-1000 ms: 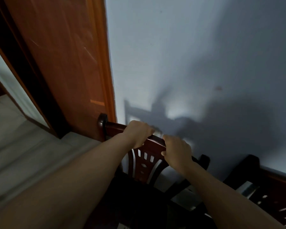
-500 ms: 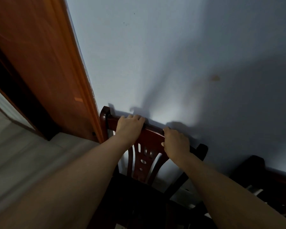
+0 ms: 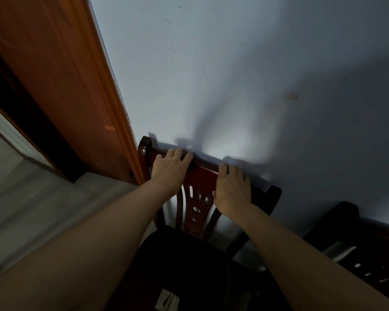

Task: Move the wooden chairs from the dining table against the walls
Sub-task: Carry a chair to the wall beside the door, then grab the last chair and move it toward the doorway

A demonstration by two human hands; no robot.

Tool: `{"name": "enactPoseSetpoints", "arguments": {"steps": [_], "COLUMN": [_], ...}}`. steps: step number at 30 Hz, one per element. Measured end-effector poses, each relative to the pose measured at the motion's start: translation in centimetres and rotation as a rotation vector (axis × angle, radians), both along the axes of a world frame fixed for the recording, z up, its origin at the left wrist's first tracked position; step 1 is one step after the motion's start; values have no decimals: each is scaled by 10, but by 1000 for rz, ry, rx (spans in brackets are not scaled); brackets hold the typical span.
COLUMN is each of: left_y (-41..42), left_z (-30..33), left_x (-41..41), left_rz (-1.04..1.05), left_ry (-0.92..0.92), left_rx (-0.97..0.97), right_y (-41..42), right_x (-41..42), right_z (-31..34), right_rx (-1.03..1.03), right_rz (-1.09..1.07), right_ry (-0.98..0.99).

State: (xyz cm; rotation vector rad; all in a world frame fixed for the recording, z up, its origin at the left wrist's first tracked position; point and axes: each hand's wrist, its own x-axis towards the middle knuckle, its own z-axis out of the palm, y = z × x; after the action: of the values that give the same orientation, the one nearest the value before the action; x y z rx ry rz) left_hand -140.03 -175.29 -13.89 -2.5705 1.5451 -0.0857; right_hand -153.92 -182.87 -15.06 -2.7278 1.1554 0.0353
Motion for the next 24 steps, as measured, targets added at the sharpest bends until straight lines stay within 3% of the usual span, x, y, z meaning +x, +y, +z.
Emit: {"name": "enactPoseSetpoints", "arguments": {"steps": [11, 24], "left_y": [57, 233], "left_z": [24, 65], "left_x": [-30, -2], "left_rz": [90, 375], "left_ry": [130, 320], "left_rx": [163, 55], "right_y": [47, 176], "right_x": [-6, 42], "right_z": [21, 56], "right_rx": [-23, 12], "right_rz": [174, 510], "right_ry": [-12, 77]}}
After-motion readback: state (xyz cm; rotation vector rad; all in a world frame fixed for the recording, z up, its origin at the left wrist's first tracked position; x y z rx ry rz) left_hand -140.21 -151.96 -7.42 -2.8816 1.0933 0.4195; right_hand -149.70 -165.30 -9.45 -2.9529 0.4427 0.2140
